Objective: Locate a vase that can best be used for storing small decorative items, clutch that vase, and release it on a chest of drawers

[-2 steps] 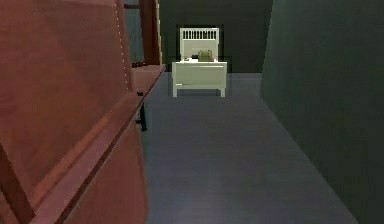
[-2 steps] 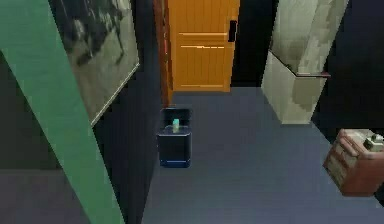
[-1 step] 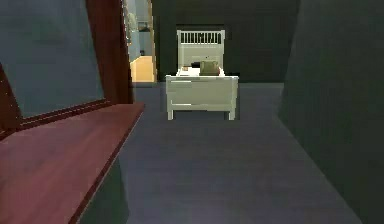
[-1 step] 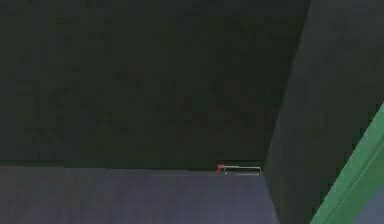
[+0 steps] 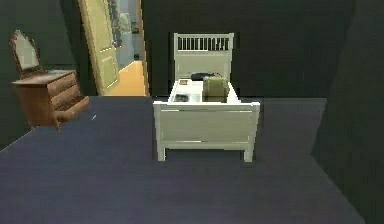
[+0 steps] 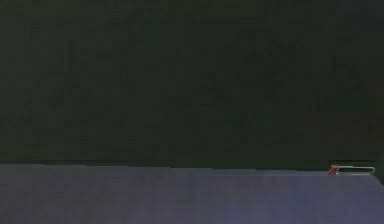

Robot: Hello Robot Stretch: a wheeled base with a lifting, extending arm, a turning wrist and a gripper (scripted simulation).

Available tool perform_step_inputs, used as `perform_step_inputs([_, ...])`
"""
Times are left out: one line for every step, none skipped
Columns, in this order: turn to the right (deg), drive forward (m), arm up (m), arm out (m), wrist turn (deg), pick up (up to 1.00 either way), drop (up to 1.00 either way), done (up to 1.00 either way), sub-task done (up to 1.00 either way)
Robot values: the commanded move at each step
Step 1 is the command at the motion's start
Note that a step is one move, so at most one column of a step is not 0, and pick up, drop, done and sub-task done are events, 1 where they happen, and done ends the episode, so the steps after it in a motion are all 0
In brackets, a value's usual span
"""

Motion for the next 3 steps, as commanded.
perform_step_inputs([9.0,0.0,0.0,0.0,0.0,0.0,0.0,0.0,0.0])
perform_step_inputs([0.0,0.25,0.0,0.0,0.0,0.0,0.0,0.0,0.0])
perform_step_inputs([-36.0,0.0,0.0,0.0,0.0,0.0,0.0,0.0,0.0])
